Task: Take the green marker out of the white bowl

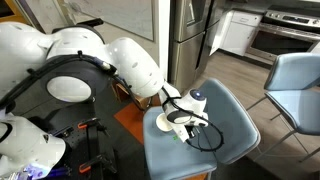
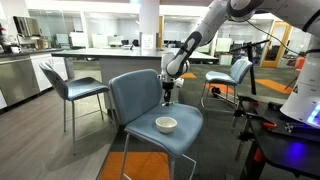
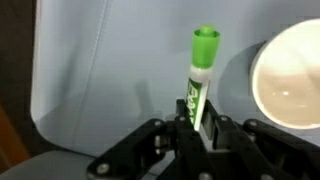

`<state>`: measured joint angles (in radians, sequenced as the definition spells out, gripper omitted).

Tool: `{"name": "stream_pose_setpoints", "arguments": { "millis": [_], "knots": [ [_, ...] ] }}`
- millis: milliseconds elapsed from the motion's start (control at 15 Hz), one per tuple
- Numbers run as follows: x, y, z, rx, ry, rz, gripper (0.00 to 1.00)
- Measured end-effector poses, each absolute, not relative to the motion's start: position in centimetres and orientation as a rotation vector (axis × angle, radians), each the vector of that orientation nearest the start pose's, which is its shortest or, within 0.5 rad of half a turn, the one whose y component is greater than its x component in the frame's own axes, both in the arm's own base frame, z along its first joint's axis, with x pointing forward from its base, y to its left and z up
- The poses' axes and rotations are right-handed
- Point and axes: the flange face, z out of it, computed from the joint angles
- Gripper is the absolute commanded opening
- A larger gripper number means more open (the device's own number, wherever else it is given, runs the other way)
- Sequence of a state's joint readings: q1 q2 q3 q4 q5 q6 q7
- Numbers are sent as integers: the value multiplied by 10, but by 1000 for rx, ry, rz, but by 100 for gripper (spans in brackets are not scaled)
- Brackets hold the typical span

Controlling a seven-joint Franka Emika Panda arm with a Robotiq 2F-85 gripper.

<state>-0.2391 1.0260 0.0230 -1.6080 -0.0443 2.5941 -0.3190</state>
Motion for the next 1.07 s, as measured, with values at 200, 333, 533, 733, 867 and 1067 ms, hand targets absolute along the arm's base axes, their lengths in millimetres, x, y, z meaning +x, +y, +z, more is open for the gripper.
{"name": "stream_pose_setpoints", "arguments": {
  "millis": [200, 333, 533, 733, 867, 1067],
  "knots": [
    [640, -153, -5, -3153, -129, 37, 5],
    [644, -159, -17, -3165, -102, -13, 5],
    [653, -170, -25, -3177, -84, -84, 5],
    [659, -182, -24, -3183, -64, -169, 5],
    [660, -190, -24, -3178, -57, -207, 5],
    [660, -199, -26, -3178, -39, -234, 53]
  ]
}}
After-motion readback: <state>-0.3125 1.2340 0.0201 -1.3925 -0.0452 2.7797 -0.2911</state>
